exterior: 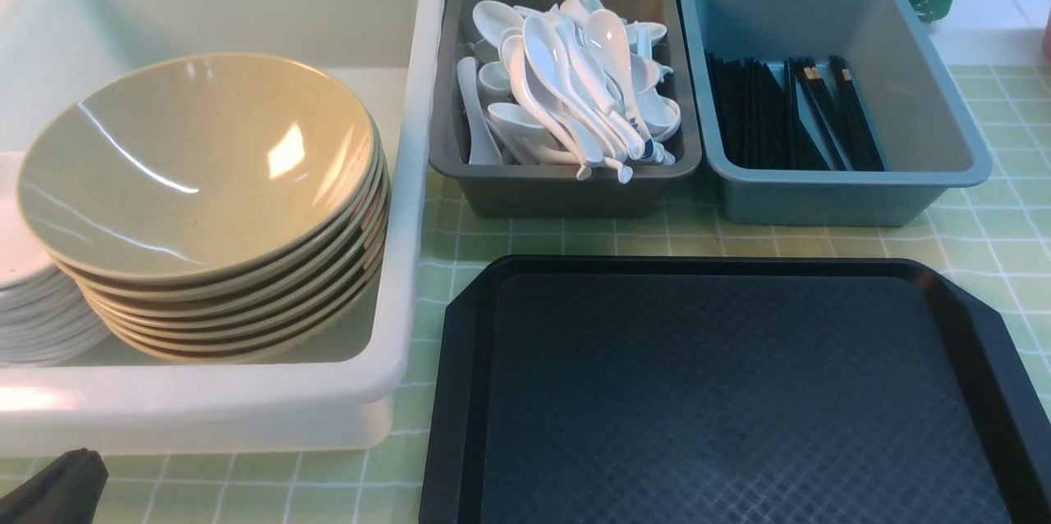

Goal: On green table put chopsticks spoon bowls plates into blue grey white boxes.

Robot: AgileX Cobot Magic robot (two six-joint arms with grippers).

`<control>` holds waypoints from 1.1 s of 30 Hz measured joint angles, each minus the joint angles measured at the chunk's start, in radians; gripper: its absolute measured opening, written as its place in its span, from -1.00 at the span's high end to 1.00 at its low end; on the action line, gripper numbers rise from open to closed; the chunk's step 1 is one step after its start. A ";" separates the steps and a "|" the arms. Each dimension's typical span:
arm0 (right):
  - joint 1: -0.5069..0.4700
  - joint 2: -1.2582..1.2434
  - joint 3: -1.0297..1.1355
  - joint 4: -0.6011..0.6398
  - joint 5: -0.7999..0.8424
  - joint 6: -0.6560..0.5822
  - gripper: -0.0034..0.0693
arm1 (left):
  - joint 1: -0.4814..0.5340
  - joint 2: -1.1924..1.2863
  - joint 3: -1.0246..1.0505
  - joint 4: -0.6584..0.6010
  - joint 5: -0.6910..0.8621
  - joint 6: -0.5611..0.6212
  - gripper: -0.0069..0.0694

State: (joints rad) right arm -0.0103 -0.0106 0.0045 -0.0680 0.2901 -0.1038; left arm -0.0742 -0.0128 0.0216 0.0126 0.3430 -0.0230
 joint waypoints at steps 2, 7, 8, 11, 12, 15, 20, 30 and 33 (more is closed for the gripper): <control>0.000 0.000 0.000 0.000 0.000 0.000 0.43 | 0.000 0.000 0.000 0.000 0.000 0.000 0.82; 0.000 0.000 0.000 0.000 -0.001 0.000 0.43 | 0.000 0.043 0.002 0.000 -0.011 0.001 0.82; 0.000 0.000 0.000 0.000 -0.001 0.000 0.43 | 0.000 0.091 0.005 0.001 -0.025 0.002 0.82; 0.000 0.000 0.000 0.000 -0.001 0.000 0.43 | 0.000 0.165 0.005 0.004 -0.048 0.003 0.82; 0.000 0.000 0.000 0.000 -0.001 0.000 0.43 | 0.000 0.172 0.005 0.005 -0.049 0.003 0.82; 0.000 0.000 0.000 0.000 -0.001 0.000 0.43 | 0.000 0.204 0.005 0.007 -0.072 0.003 0.82; 0.000 0.000 0.000 0.000 -0.001 0.000 0.41 | 0.000 0.211 0.005 0.007 -0.077 0.003 0.82; 0.000 0.000 0.000 0.000 -0.002 0.000 0.39 | 0.013 0.043 0.006 0.007 -0.078 0.003 0.82; 0.000 0.000 0.001 0.000 -0.005 0.000 0.37 | 0.016 0.005 0.006 0.007 -0.086 0.003 0.82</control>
State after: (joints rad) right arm -0.0103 -0.0106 0.0055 -0.0680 0.2854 -0.1038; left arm -0.0580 -0.0078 0.0272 0.0198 0.2575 -0.0199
